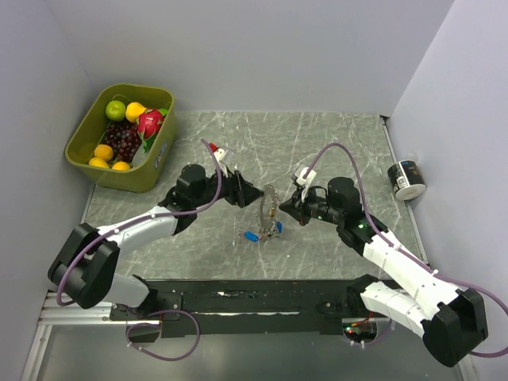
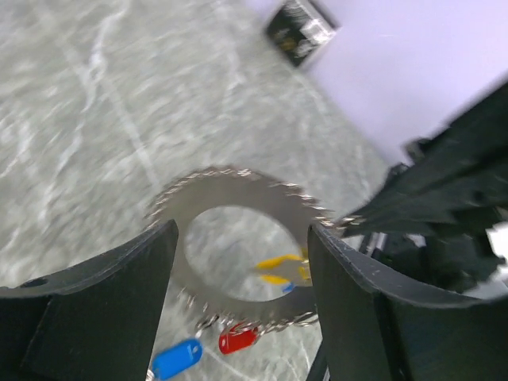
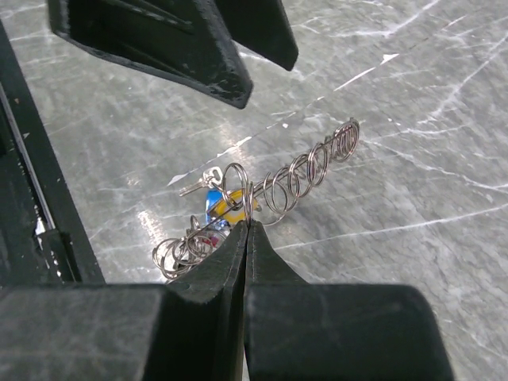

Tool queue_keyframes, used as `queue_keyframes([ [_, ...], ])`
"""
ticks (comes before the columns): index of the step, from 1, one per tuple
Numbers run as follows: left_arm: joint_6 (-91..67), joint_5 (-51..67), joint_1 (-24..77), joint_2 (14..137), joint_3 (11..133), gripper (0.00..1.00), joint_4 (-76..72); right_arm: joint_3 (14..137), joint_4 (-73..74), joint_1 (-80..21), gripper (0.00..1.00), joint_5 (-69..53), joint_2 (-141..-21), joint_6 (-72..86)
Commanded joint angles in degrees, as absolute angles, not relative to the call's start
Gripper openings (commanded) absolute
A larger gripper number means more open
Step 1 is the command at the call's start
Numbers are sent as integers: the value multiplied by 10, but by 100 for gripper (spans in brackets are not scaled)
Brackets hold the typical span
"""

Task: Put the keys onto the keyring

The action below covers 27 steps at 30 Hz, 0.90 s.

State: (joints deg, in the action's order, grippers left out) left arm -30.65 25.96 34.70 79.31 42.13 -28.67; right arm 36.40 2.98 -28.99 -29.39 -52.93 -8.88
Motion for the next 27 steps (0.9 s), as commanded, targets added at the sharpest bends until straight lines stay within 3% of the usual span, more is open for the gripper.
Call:
queue_keyframes([
  [1, -297, 344, 349, 769, 395, 71, -417, 377, -14, -286, 0, -316, -518, -105],
  [4, -250, 347, 352, 762, 417, 64, -366, 376, -19, -282, 0, -316, -512, -97],
  [8, -232, 360, 352, 775, 439, 63, -309, 382, -25, -273, 0, -345, -517, -85],
  [13, -249, 473, 352, 802, 453, 68, -337, 399, -6, -262, 0, -366, -530, -80],
  [18, -265, 500, 352, 814, 442, 69, -384, 384, -30, -255, 0, -376, -510, -69],
  [27, -299, 553, 352, 866, 464, 57, -425, 384, -31, -251, 0, -388, -509, -58],
])
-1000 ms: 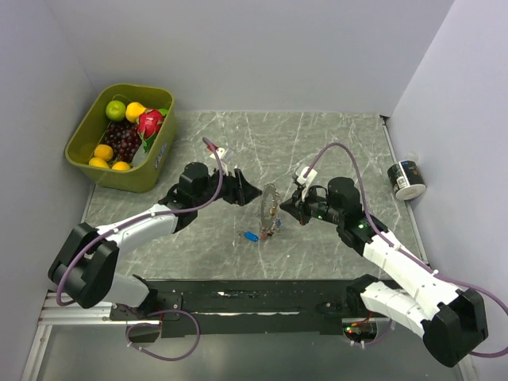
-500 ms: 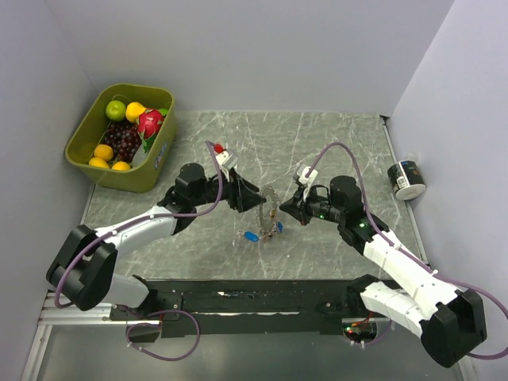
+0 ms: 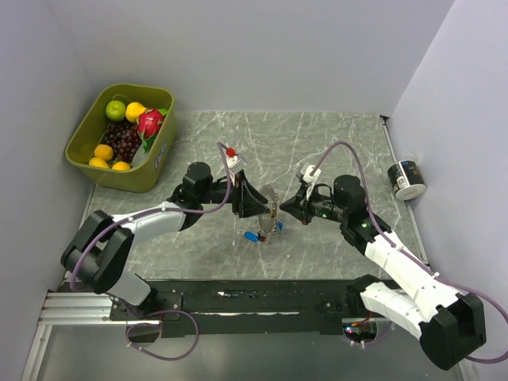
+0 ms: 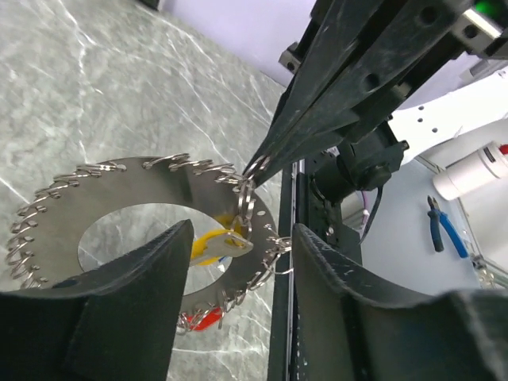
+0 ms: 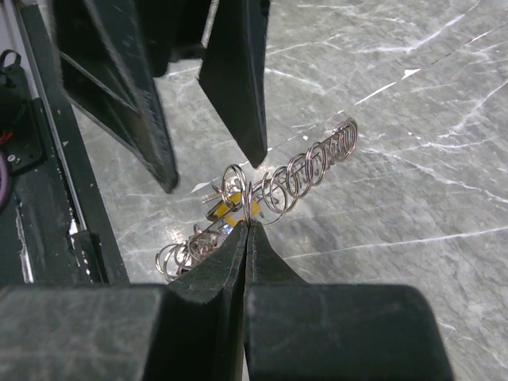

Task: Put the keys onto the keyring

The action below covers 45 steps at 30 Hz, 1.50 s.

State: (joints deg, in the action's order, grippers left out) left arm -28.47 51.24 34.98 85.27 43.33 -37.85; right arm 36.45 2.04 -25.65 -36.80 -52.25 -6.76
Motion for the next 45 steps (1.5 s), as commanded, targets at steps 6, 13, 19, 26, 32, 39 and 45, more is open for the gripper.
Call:
queue_keyframes([
  [6, -299, 553, 353, 875, 482, 49, -415, 387, -32, -250, 0, -390, -508, -54],
  [13, -306, 555, 357, 880, 485, 37, -415, 386, -34, -250, 0, -394, -511, -47],
  [19, -279, 556, 366, 880, 497, 28, -368, 385, -32, -249, 0, -387, -504, -44],
  [26, -257, 549, 374, 875, 508, 1, -329, 384, -34, -248, 0, -373, -500, -32],
  [32, -185, 514, 382, 839, 517, 1, -251, 389, -37, -226, 16, -371, -496, -1],
  [39, -104, 490, 386, 816, 533, 1, -173, 376, -90, -166, 80, -425, -488, 77],
  [45, -53, 471, 388, 803, 536, 1, -144, 349, -171, -149, 88, -501, -468, 107],
])
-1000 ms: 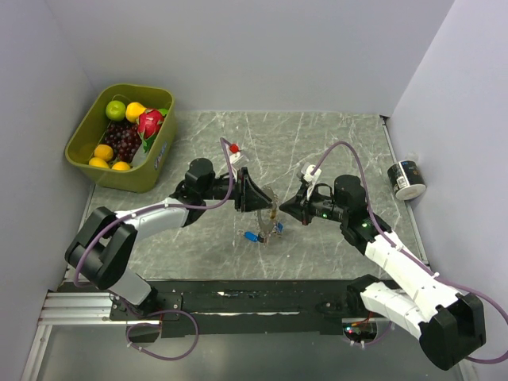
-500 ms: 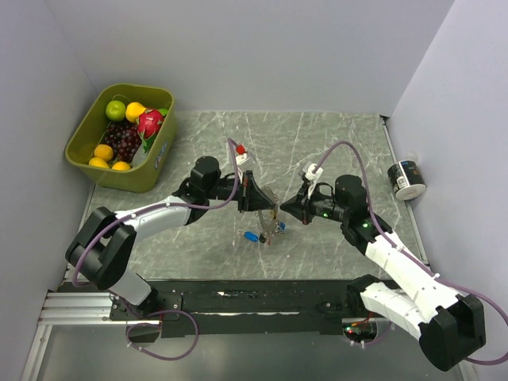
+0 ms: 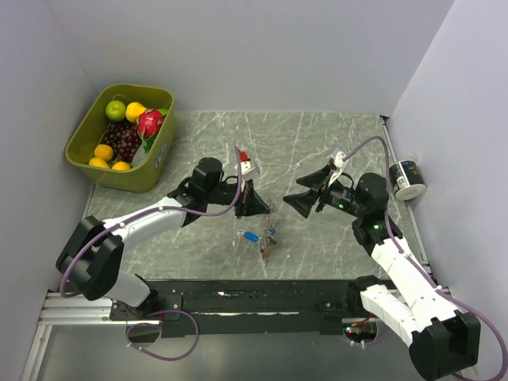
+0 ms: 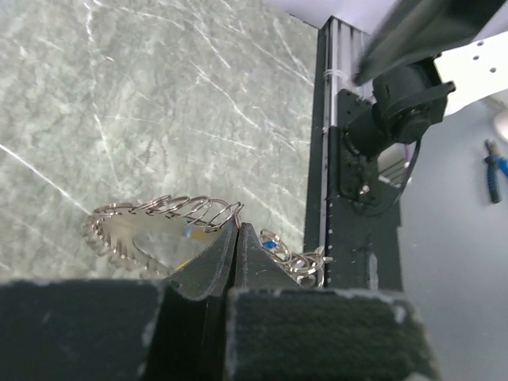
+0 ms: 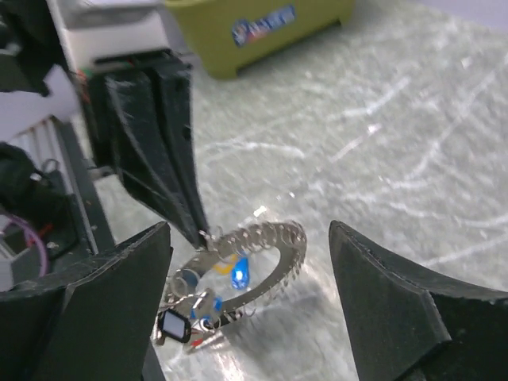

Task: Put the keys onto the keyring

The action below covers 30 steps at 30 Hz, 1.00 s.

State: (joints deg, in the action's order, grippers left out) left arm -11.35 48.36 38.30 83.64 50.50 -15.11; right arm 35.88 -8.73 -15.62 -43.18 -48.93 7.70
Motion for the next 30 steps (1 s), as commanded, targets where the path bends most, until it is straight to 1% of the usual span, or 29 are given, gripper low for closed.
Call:
queue_keyframes([
  [1, -48, 457, 390, 807, 544, 1, -110, 350, -172, -150, 88, -511, -468, 110],
  [4, -25, 446, 390, 852, 610, 1, -34, 352, -164, -149, 89, -519, -481, 111],
  [5, -17, 445, 390, 870, 653, 1, 26, 351, -158, -149, 89, -519, -485, 112],
  [7, -6, 447, 391, 935, 705, 1, 103, 348, -152, -150, 89, -512, -492, 114],
  [8, 34, 446, 393, 959, 756, 1, 179, 346, -143, -149, 89, -507, -495, 116],
  [10, 49, 437, 399, 1016, 792, 1, 220, 342, -134, -148, 89, -492, -499, 115],
  [18, 16, 421, 419, 1121, 845, 1, 177, 306, -83, -134, 90, -391, -472, 115],
  [22, 16, 425, 428, 1176, 887, 1, 192, 288, -93, -115, 92, -397, -463, 130],
  [25, 23, 422, 428, 1161, 883, 1, 197, 291, -92, -108, 92, -405, -467, 133],
  [30, 52, 339, 423, 1066, 830, 1, 228, 289, -128, -104, 92, -431, -481, 144],
])
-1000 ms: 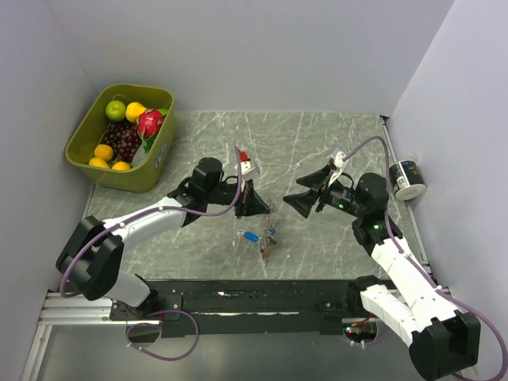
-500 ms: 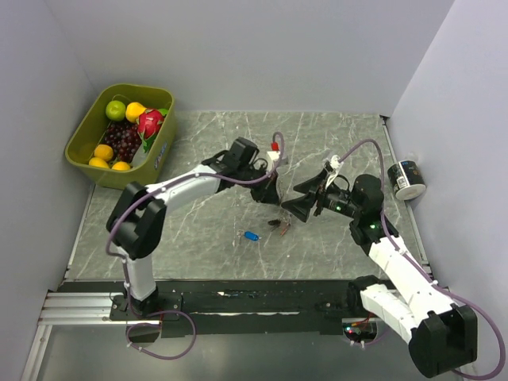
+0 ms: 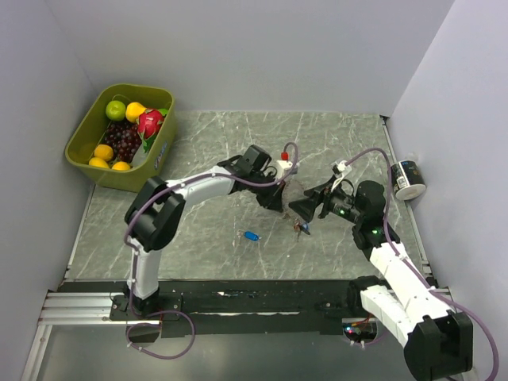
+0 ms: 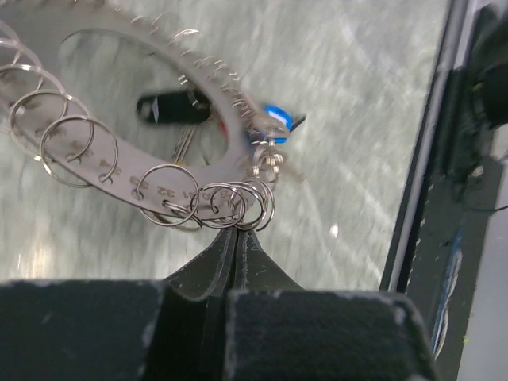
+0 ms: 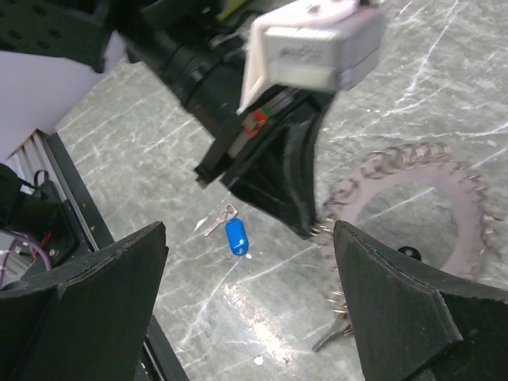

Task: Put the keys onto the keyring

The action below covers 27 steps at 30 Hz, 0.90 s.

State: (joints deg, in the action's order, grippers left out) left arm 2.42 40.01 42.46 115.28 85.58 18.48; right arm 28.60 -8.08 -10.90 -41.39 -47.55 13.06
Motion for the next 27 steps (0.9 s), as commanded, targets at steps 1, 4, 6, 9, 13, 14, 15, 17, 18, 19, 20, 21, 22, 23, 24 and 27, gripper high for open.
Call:
queue_keyframes([
  [1, 56, 330, 422, 1053, 822, 1, 237, 289, -134, -103, 92, -443, -483, 146],
  [4, 59, 295, 421, 1009, 827, 1, 276, 292, -149, -103, 92, -453, -502, 152],
  [6, 56, 275, 421, 990, 834, 1, 292, 298, -151, -104, 91, -468, -515, 150],
  [9, 46, 272, 421, 990, 835, 1, 276, 295, -159, -103, 90, -483, -523, 152],
  [13, 66, 282, 421, 1077, 916, 1, 338, 289, -142, -103, 90, -475, -518, 148],
  [14, 69, 293, 421, 1118, 929, 1, 341, 287, -139, -104, 90, -474, -513, 142],
  [15, 69, 297, 422, 1134, 937, 1, 338, 286, -136, -104, 90, -469, -512, 140],
  [17, 66, 323, 422, 1166, 947, 1, 311, 280, -125, -103, 90, -466, -507, 134],
  [18, 65, 329, 422, 1172, 946, 1, 299, 278, -122, -103, 90, -458, -505, 132],
  [19, 63, 341, 422, 1172, 938, 1, 280, 277, -113, -104, 90, -455, -505, 130],
  [20, 64, 347, 421, 1169, 932, 1, 267, 274, -112, -103, 90, -454, -501, 126],
  [21, 65, 352, 422, 1161, 921, 1, 255, 272, -112, -102, 90, -454, -500, 124],
  [22, 67, 361, 422, 1140, 895, 1, 226, 270, -112, -103, 89, -450, -497, 125],
  [23, 71, 366, 422, 1128, 881, 1, 214, 266, -117, -103, 89, -451, -495, 124],
  [24, 75, 373, 421, 1114, 867, 1, 202, 263, -123, -101, 88, -456, -494, 124],
  [27, 83, 400, 422, 1065, 807, 1, 154, 260, -152, -98, 83, -485, -497, 125],
])
